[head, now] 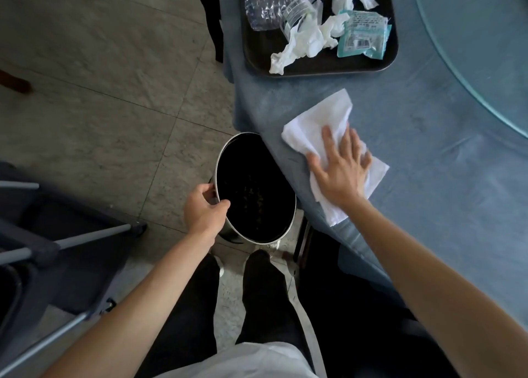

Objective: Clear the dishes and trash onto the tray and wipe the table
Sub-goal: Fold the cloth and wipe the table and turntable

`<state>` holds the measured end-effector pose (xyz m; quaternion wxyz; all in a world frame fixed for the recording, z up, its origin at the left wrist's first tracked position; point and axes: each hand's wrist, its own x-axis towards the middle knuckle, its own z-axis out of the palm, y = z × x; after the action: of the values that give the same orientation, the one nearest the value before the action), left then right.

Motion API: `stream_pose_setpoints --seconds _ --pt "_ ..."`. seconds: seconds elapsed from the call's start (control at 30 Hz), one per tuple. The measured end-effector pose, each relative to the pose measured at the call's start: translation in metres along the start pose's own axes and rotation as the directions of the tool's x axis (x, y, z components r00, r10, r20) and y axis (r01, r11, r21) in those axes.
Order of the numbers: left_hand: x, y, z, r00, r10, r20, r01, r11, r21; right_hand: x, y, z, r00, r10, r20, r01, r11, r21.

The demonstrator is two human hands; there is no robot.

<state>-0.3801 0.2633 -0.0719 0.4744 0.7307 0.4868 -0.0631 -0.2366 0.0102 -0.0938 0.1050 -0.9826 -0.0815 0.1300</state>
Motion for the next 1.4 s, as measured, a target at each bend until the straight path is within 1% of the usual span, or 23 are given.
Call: stream_pose_setpoints --seconds 0.1,0.2,0.23,0.3,0.33,0.4,0.47,0.53,0.6,0.67,0.73,0.8,0.87,0.93,1.0,1.03,1.07,1.1,1.17,1.27,1.33,1.4 --pt "-0.001 0.001 -0.002 1.000 -0.021 0.009 0.022 0.999 -0.023 -0.034 -0.043 0.018 0.991 -0.137 0.007 0.137 0.990 0.028" --pt "-0.002 0.002 -0.002 0.999 -0.021 0.028 0.022 0.999 -0.035 -0.059 -0.073 0.028 0.953 -0.303 -0.007 0.302 0.947 0.109" --pt "-0.002 0.003 -0.002 0.999 -0.025 0.037 0.026 0.999 -0.035 -0.063 -0.079 0.030 0.944 -0.329 -0.025 0.329 0.930 0.166" --pt "-0.002 0.002 -0.002 0.998 -0.035 0.053 0.037 0.998 -0.042 -0.065 -0.086 0.024 0.944 -0.324 -0.061 0.327 0.895 0.305" --pt "-0.002 0.001 -0.002 0.997 -0.041 0.058 0.044 0.998 -0.048 -0.063 -0.087 0.017 0.948 -0.308 -0.081 0.316 0.878 0.359" --pt "-0.002 0.000 -0.001 0.997 -0.051 0.064 0.054 0.997 -0.052 -0.051 -0.078 -0.001 0.956 -0.243 -0.163 0.290 0.866 0.407" --pt "-0.002 -0.001 -0.001 0.997 -0.052 0.064 0.055 0.997 -0.046 -0.028 -0.053 -0.023 0.959 -0.134 -0.249 0.229 0.887 0.401" --pt "-0.003 -0.001 0.001 0.997 -0.052 0.056 0.054 0.998 -0.031 0.000 -0.018 -0.042 0.960 -0.011 -0.280 0.110 0.934 0.341" --pt "-0.003 -0.001 0.003 0.997 -0.057 0.042 0.058 0.998 -0.013 0.022 0.018 -0.050 0.969 0.110 -0.222 -0.054 0.968 0.245" --pt "-0.003 -0.001 0.005 0.998 -0.059 0.035 0.059 0.998 0.000 0.029 0.038 -0.046 0.968 0.220 -0.119 -0.196 0.962 0.188" --pt "-0.003 -0.003 0.006 0.997 -0.064 0.035 0.064 0.998 0.008 0.021 0.032 -0.032 0.957 0.281 -0.067 -0.267 0.950 0.163" --pt "-0.002 -0.008 0.005 0.997 -0.069 0.040 0.069 0.998 0.002 0.002 0.008 -0.013 0.969 0.238 -0.070 -0.227 0.964 0.139" --pt "-0.001 -0.013 0.004 0.997 -0.067 0.045 0.067 0.998 -0.003 -0.022 -0.026 0.006 0.992 0.108 -0.071 -0.101 0.990 0.095" --pt "0.001 -0.017 0.003 0.997 -0.063 0.049 0.063 0.998 -0.010 -0.044 -0.059 0.021 0.998 -0.025 -0.064 0.029 0.998 0.059" --pt "0.004 -0.024 0.001 0.996 -0.064 0.059 0.066 0.998 -0.021 -0.060 -0.086 0.035 0.981 -0.193 -0.018 0.193 0.980 0.044" --pt "0.008 -0.029 -0.001 0.995 -0.073 0.068 0.075 0.996 -0.037 -0.068 -0.097 0.042 0.958 -0.287 0.011 0.286 0.957 0.047" --pt "0.012 -0.036 -0.003 0.992 -0.091 0.082 0.096 0.994 -0.061 -0.074 -0.106 0.049 0.934 -0.355 0.034 0.352 0.933 0.068" --pt "0.017 -0.044 -0.006 0.989 -0.115 0.098 0.123 0.989 -0.086 -0.079 -0.113 0.054 0.924 -0.381 0.041 0.375 0.921 0.106" --pt "0.030 -0.060 -0.009 0.983 -0.139 0.121 0.151 0.984 -0.093 -0.086 -0.122 0.063 0.944 -0.329 0.020 0.322 0.932 0.168" --pt "0.057 -0.084 -0.004 0.980 -0.135 0.146 0.139 0.990 -0.017 -0.085 -0.115 0.081 0.981 -0.196 -0.015 0.195 0.965 0.173" --pt "0.083 -0.105 0.007 0.967 -0.183 0.177 0.193 0.981 -0.037 -0.077 -0.104 0.106 0.984 -0.178 0.019 0.173 0.972 0.161" --pt "0.113 -0.138 0.024 0.959 -0.219 0.180 0.235 0.969 -0.074 -0.067 -0.094 0.141 0.974 -0.215 0.065 0.203 0.966 0.159"
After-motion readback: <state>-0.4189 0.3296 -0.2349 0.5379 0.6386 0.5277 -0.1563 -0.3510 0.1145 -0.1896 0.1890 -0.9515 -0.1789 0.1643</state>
